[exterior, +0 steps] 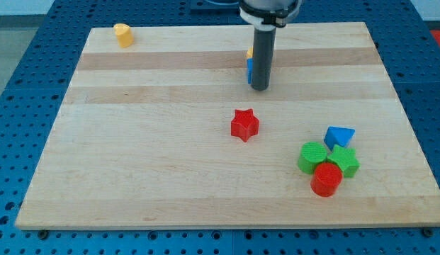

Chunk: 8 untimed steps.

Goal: Move the yellow hexagon diagonally to the blue cube

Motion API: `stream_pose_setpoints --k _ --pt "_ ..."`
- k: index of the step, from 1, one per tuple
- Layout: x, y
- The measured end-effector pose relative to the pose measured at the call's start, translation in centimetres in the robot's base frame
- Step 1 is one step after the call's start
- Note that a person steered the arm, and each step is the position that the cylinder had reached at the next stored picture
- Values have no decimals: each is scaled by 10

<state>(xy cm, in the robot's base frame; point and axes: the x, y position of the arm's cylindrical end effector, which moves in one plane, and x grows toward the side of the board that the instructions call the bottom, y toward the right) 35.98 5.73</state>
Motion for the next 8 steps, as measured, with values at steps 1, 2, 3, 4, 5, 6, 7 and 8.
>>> stream_pose_setpoints --k 1,2,3,4,5,6,7,8 --pt "-30 0" --pt "-31 11" --pt "-49 40" --pt "-79 57" --pt "-93 50" --pt "-95 14" --pt "-98 -28" --pt "-98 -74"
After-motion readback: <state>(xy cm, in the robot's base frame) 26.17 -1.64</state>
